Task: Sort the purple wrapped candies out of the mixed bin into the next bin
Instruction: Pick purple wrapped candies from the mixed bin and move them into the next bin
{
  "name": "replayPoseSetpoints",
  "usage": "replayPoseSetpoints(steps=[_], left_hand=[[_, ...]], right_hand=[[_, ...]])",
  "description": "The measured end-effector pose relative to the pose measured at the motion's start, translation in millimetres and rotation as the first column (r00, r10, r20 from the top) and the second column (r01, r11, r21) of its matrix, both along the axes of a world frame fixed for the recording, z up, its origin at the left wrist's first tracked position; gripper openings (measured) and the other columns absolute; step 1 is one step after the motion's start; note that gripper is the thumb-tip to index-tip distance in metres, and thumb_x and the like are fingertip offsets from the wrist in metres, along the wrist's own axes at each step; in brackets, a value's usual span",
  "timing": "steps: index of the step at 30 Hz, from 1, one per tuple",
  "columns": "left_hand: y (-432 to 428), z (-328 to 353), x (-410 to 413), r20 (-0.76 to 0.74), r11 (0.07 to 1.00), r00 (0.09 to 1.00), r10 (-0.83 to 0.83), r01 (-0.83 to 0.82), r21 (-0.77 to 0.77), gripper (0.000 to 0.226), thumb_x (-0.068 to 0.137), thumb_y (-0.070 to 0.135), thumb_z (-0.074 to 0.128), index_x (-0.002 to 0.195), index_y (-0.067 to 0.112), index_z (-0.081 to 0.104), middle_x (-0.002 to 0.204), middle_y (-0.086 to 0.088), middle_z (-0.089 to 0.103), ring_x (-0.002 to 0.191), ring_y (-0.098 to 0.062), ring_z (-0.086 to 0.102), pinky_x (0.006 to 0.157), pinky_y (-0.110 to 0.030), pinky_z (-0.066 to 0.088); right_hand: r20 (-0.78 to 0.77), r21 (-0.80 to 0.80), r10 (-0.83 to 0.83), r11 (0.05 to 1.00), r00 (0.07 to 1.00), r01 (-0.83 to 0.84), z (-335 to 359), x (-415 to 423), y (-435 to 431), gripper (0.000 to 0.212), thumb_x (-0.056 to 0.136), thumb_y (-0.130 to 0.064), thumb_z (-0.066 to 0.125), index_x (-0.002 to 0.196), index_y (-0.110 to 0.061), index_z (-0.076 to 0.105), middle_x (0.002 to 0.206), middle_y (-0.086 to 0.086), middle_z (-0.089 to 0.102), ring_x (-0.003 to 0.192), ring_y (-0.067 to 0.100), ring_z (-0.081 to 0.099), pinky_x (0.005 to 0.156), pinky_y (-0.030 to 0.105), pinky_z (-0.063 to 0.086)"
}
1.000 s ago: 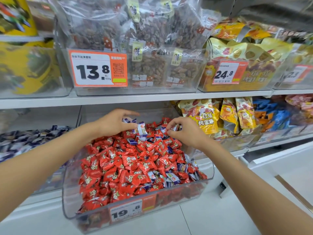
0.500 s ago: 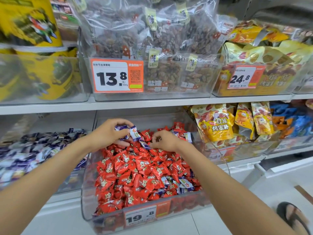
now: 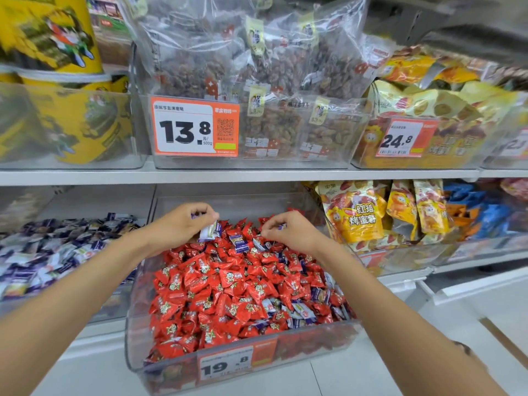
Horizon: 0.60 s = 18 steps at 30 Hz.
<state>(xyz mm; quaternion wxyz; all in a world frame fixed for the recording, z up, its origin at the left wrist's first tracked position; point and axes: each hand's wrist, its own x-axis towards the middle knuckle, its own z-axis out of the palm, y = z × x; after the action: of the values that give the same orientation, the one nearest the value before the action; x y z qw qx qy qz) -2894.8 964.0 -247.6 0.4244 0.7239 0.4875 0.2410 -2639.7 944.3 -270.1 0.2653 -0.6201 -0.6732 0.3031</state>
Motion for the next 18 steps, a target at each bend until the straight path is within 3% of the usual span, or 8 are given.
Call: replayPoseSetpoints(steps=[3, 6, 7, 10, 12, 15, 16, 18], left_hand=[[-4, 0, 0, 0.015, 0.999, 0.999, -0.035, 0.036, -0.015, 0.034, 0.094, 0.038, 0.055, 0.088, 0.004, 0.056, 0.058, 0.003, 0.043, 0.055, -0.015, 0.041, 0.053, -0.016, 0.042], [-4, 2, 3, 0.066, 0.999, 0.997, -0.04, 0.042, -0.026, 0.028, 0.094, 0.026, 0.058, 0.088, 0.0, 0.052, 0.056, 0.002, 0.037, 0.044, -0.002, 0.045, 0.056, -0.018, 0.051], [-5, 2, 5, 0.07, 0.999, 0.997, -0.041, 0.043, -0.025, 0.024, 0.094, 0.023, 0.059, 0.086, 0.001, 0.052, 0.054, 0.005, 0.037, 0.042, 0.0, 0.045, 0.059, -0.021, 0.054], [-4, 1, 1, 0.05, 0.999, 0.998, -0.034, 0.033, 0.014, 0.023, 0.09, 0.024, 0.065, 0.083, 0.005, 0.054, 0.056, 0.0, 0.046, 0.044, -0.004, 0.054, 0.056, -0.024, 0.053], [-5, 3, -1, 0.01, 0.999, 1.0, -0.026, 0.025, 0.036, 0.03, 0.082, 0.037, 0.071, 0.083, 0.01, 0.057, 0.069, -0.015, 0.06, 0.06, -0.024, 0.067, 0.058, -0.034, 0.051], [-4, 1, -2, 0.052, 0.999, 0.998, -0.037, 0.036, 0.022, 0.021, 0.083, 0.034, 0.072, 0.089, 0.019, 0.058, 0.095, -0.019, 0.064, 0.076, -0.034, 0.071, 0.058, -0.03, 0.036], [-4, 1, -1, 0.061, 0.999, 0.997, -0.043, 0.041, 0.03, 0.014, 0.086, 0.028, 0.07, 0.094, 0.024, 0.06, 0.095, -0.014, 0.066, 0.069, -0.026, 0.069, 0.055, -0.027, 0.032], [-5, 2, 1, 0.016, 0.995, 0.998, -0.067, 0.066, 0.079, 0.018, 0.089, 0.026, 0.067, 0.104, 0.036, 0.063, 0.088, -0.004, 0.07, 0.051, -0.01, 0.053, 0.048, -0.02, 0.03]], right_hand=[[0.229, -0.045, 0.02, 0.999, 0.973, -0.01, -11, -31, 11, 0.05, 0.082, -0.056, 0.069, 0.08, -0.006, 0.064, 0.081, 0.008, 0.063, 0.079, 0.02, 0.061, 0.07, 0.033, 0.045], [0.405, -0.118, 0.086, 0.992, 0.91, -0.041, -21, -53, 14, 0.062, 0.083, -0.061, 0.064, 0.113, -0.007, 0.062, 0.109, 0.012, 0.064, 0.101, 0.028, 0.06, 0.083, 0.036, 0.047], [0.375, -0.124, 0.097, 0.991, 0.922, -0.054, -22, -54, 14, 0.056, 0.085, -0.054, 0.065, 0.116, -0.008, 0.06, 0.111, 0.01, 0.063, 0.102, 0.027, 0.059, 0.084, 0.035, 0.045], [0.093, -0.078, 0.095, 0.993, 0.991, -0.088, -14, -45, 7, 0.018, 0.089, -0.026, 0.07, 0.087, -0.015, 0.057, 0.081, 0.002, 0.056, 0.072, 0.019, 0.05, 0.07, 0.035, 0.041], [-0.013, -0.047, 0.045, 0.998, 0.999, -0.046, -2, -33, 1, 0.013, 0.092, -0.019, 0.065, 0.102, -0.012, 0.061, 0.086, 0.006, 0.064, 0.072, 0.029, 0.057, 0.069, 0.041, 0.046], [0.036, -0.028, 0.032, 0.999, 0.999, -0.031, 16, -11, -2, 0.045, 0.096, -0.013, 0.056, 0.14, -0.02, 0.047, 0.127, -0.002, 0.06, 0.084, 0.033, 0.064, 0.075, 0.041, 0.052], [0.081, -0.005, 0.038, 0.999, 0.996, -0.038, 19, -3, -1, 0.043, 0.097, -0.011, 0.054, 0.139, -0.019, 0.049, 0.128, 0.0, 0.058, 0.078, 0.029, 0.063, 0.072, 0.04, 0.051], [0.146, 0.003, 0.036, 0.999, 0.989, -0.037, 18, 8, 4, 0.024, 0.096, -0.009, 0.055, 0.12, -0.009, 0.06, 0.101, 0.01, 0.062, 0.063, 0.018, 0.051, 0.066, 0.036, 0.043]])
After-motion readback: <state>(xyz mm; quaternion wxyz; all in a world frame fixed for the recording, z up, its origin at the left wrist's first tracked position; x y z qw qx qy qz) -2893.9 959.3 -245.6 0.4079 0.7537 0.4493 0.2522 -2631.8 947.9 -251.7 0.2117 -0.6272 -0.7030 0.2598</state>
